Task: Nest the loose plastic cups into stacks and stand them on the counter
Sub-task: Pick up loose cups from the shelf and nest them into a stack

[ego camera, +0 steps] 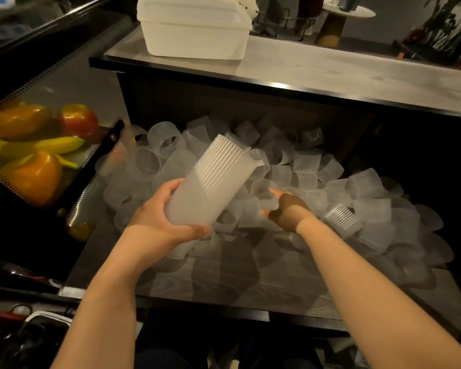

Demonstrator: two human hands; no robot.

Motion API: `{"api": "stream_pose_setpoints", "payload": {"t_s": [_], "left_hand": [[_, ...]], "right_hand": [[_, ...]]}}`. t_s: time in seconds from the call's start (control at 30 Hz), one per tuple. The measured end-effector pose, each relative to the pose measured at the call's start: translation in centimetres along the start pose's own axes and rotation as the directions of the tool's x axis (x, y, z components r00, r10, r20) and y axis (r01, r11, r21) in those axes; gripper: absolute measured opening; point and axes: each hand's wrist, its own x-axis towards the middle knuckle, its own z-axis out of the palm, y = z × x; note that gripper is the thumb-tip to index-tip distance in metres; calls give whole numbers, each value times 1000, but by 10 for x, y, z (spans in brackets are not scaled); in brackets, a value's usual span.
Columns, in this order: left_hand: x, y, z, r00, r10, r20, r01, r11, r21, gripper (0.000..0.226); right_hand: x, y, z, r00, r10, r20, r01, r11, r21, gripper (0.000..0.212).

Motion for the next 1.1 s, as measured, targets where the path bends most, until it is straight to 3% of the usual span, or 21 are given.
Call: {"api": "stream_pose_setpoints", "payload": {"t_s": [0.17,0.33,0.53,0.6,0.67,0.77,0.9,1.0,1.1], "left_hand": [[-1,-1,0,1000,-26,7,26,999,26,79],[0,-2,2,999,-26,22,24,997,72,77],[1,-3,6,997,-55,62,45,989,144,83],[2,-3,9,995,-69,76,56,985,163,83],[2,-4,12,993,-77,88,60,982,178,84],[2,-3,15,991,-81,102,61,980,191,85],[2,0,20,988,-82,129,57,980,192,85],[-1,2,22,988,-77,133,52,982,183,86],[-6,5,21,989,-63,136,42,987,156,86]], "right_hand": [[-1,5,12,998,-54,-32,52,997,-55,79],[-9,6,7,992,-107,-74,98,988,-117,65],[-12,21,-9,990,-1,-141,-16,992,-124,71],[-16,24,-21,985,15,-169,-16,1000,-4,75],[-24,26,-36,980,31,-195,16,973,232,78],[-38,24,-55,940,26,-340,149,865,479,57],[-59,0,-77,843,53,-535,407,587,699,14],[-73,-21,-84,875,-20,-485,463,334,821,12],[-79,-32,-80,899,-82,-431,436,283,854,18]]}}
